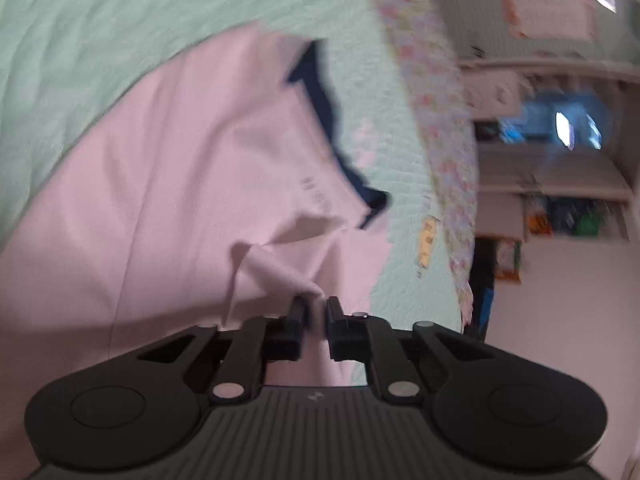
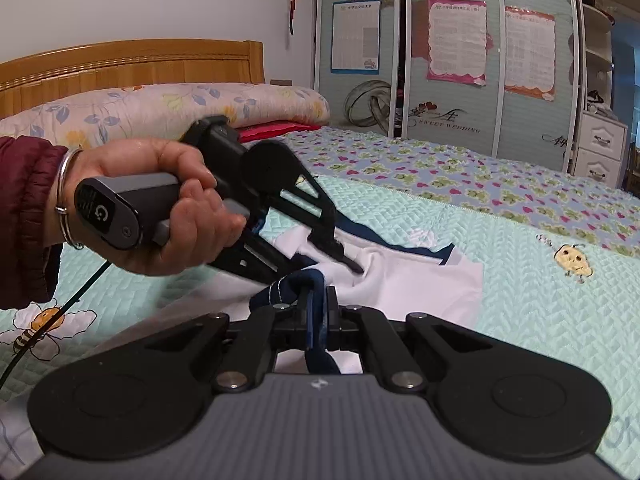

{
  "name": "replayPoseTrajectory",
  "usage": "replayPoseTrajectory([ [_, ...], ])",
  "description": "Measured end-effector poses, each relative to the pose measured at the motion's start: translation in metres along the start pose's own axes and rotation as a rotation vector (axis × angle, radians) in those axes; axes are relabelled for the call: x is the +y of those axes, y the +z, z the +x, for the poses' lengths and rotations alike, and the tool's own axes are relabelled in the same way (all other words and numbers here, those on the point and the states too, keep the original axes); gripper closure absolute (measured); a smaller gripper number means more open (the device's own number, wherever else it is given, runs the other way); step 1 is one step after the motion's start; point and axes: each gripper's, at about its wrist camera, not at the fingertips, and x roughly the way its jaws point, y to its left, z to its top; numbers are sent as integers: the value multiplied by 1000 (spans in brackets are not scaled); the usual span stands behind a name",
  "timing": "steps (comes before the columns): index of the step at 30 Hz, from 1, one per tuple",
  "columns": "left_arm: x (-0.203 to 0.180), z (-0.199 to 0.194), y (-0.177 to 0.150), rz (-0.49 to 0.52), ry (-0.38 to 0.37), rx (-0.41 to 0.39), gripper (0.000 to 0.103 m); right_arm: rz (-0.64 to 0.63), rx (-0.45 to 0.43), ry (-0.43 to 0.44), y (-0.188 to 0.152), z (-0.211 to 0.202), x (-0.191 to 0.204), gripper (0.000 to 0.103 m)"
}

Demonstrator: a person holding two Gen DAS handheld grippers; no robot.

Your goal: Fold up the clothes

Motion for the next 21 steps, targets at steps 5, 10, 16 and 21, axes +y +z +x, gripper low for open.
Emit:
replayPoseTrajectory([
  [5, -1, -30, 12, 136, 0, -114, 102, -38, 42, 53, -5, 20, 23, 99],
  [10, 25, -40, 14, 228, 93, -187, 102, -127, 153, 97, -17, 59, 49, 94],
  [16, 50, -48, 15, 222, 32, -218, 94, -123, 171, 111, -22, 62, 48, 81],
  [21, 36, -61, 14, 215, -29, -270, 67, -70, 147, 117, -15, 51, 43, 72],
])
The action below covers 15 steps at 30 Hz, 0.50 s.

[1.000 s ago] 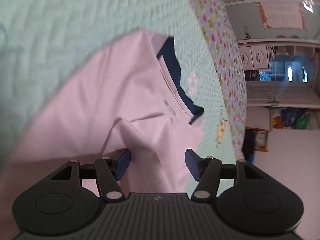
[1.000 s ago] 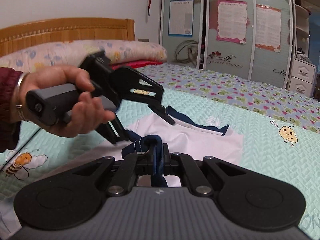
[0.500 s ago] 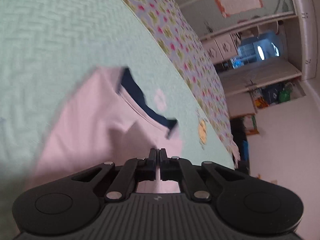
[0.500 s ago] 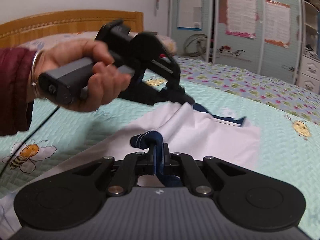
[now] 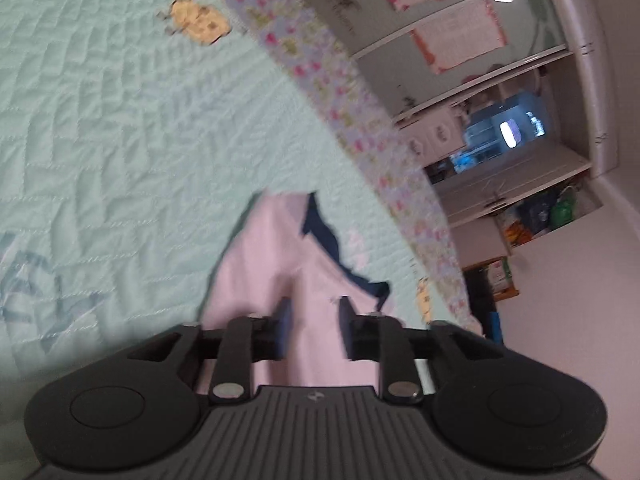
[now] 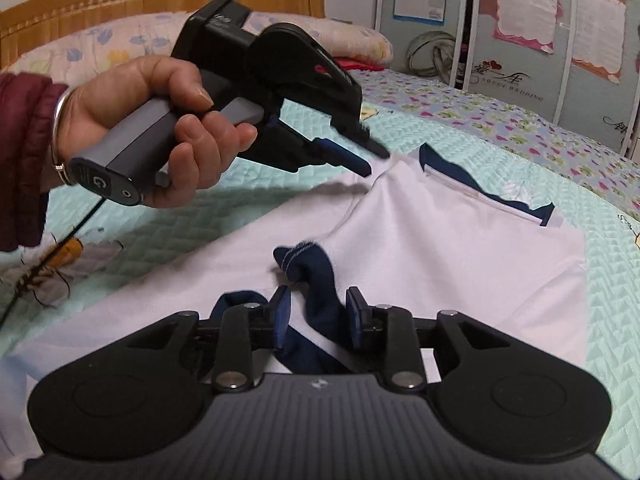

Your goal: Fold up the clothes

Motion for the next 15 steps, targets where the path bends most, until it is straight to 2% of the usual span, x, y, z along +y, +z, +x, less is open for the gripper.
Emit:
replayPoseTrajectory([
  [2, -14, 8, 2, 65, 26, 22, 64, 76, -25, 5, 3, -6, -5, 72],
  [4, -24, 17, 1, 122, 70, 59, 66, 153, -45, 4, 7, -10, -11, 73],
  [7, -32, 13, -8, 188, 92, 109, 70, 250, -39, 19, 15, -8, -24, 78],
  [8, -35, 8, -13, 214, 101, 110, 70, 256, -30, 12, 15, -5, -25, 78],
  [10, -33, 1, -24, 204, 103, 135, 69, 233, -10, -3, 15, 0, -23, 78],
  [12, -31, -5, -36, 188, 104, 162, 61, 213, 10, 13, 14, 5, -18, 78],
  [13, -29, -9, -42, 180, 105, 175, 61, 210, 11, 22, 12, 4, -16, 77],
  [15, -29, -7, -46, 193, 158, 160, 61, 204, -5, 25, 10, 2, -13, 78],
])
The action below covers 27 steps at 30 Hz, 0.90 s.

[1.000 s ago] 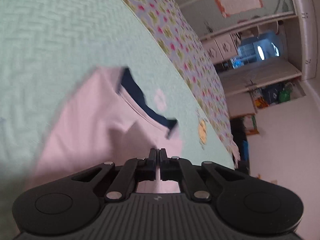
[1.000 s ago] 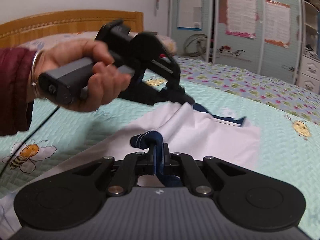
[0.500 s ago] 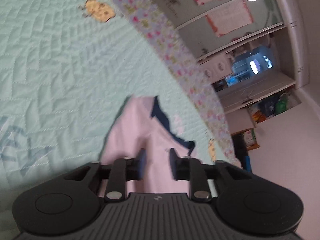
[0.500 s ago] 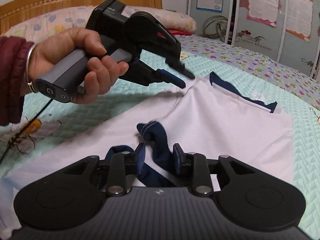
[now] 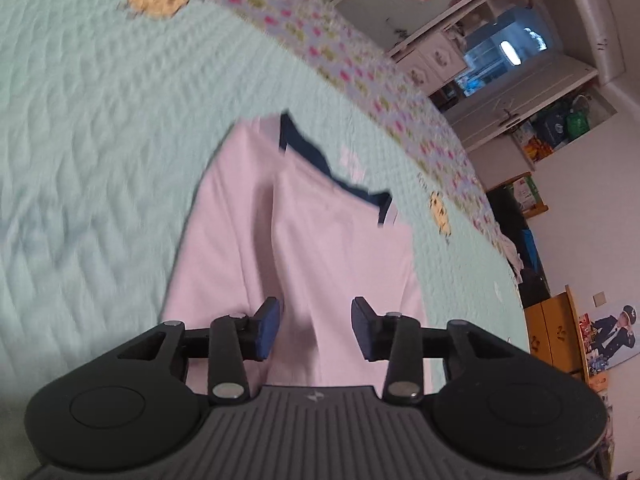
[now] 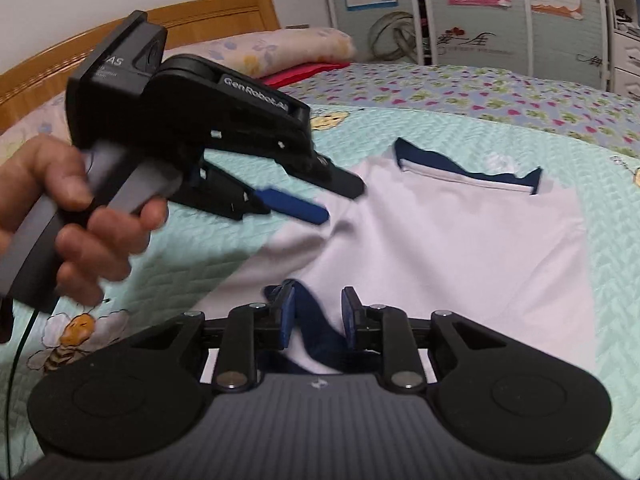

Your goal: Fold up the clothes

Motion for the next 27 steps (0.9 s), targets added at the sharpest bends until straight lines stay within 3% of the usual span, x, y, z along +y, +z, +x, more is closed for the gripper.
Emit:
replayPoseTrajectory([
  [4, 5, 6, 1, 36, 105, -31, 61, 40, -56, 20, 1, 0, 6, 78],
  [6, 11, 10, 2, 25, 111, -21, 61, 57, -27, 34, -1, 11, 7, 78],
  [8, 18, 13, 4, 11, 114, -8, 65, 99, 75, 42, -7, 33, 4, 79],
  [14, 0, -9, 4, 48, 158, -112, 64, 97, 75, 48, -8, 35, 6, 78],
  [18, -21, -5, 9, 117, 62, -141, 62, 42, 74, 37, -8, 34, 13, 72],
  [21, -14, 31, 18, 121, 105, -86, 63, 3, 70, 25, -10, 33, 18, 68],
  [23, -8, 37, 22, 106, 122, -70, 80, -29, 69, 12, -10, 33, 23, 63],
  [27, 0, 41, 29, 82, 145, -54, 79, -19, 55, 24, -9, 19, 22, 63],
])
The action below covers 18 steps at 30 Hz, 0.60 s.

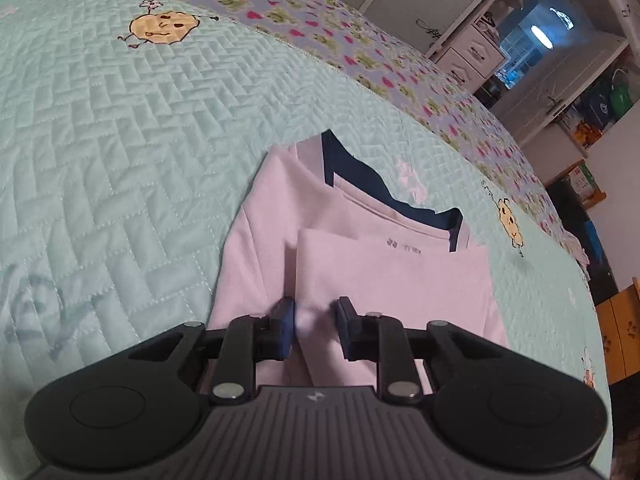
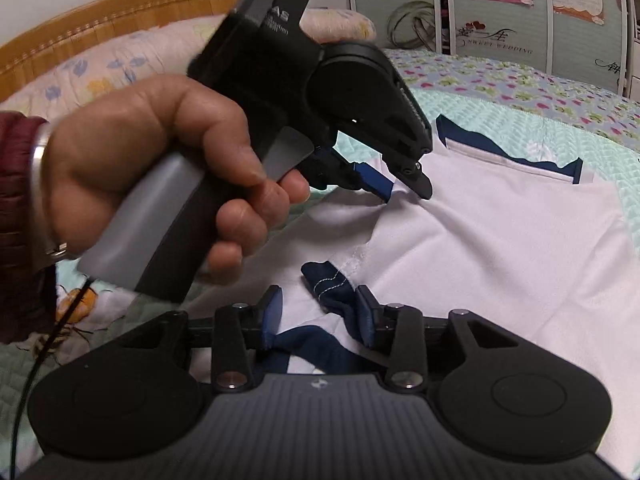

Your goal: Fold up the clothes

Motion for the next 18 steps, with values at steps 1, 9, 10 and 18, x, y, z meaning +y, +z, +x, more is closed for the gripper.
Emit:
replayPoseTrajectory([
  [1, 0, -3, 0, -2, 1, -3, 79, 31, -6, 7, 1, -6, -6, 63],
  [9, -34, -33, 9, 64, -65, -143, 66, 282, -109, -81, 9, -58, -83, 63],
  [10, -40, -29, 10, 84, -44, -144, 66, 304, -111, -112, 9, -59, -94, 63],
  [18, -46, -10, -4, 181, -23, -115, 66, 518, -203, -126, -12, -78, -135, 63],
])
